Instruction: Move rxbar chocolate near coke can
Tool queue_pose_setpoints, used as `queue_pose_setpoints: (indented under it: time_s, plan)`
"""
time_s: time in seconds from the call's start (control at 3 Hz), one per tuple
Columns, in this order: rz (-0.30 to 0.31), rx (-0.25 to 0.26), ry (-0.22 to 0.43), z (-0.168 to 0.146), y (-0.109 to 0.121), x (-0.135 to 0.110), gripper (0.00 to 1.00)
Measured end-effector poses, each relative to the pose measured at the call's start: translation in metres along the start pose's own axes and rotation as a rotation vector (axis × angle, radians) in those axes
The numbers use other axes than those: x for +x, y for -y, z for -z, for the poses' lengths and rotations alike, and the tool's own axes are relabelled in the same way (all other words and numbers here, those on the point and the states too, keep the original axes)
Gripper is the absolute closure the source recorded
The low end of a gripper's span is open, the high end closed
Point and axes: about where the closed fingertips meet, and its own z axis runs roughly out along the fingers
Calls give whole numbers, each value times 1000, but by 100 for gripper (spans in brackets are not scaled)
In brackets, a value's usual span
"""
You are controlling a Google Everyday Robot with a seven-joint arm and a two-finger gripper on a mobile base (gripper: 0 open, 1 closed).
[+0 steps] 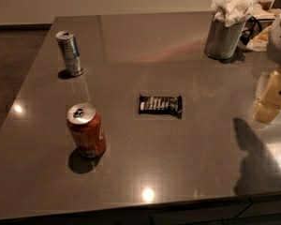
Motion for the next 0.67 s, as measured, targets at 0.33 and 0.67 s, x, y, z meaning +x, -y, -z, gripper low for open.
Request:
queue_pose_setpoints:
  time_s: [0.33, 0.67]
  plan:
    - [0, 0, 0, 0, 0, 0, 0]
    - [4, -7, 15, -7, 8, -14, 0]
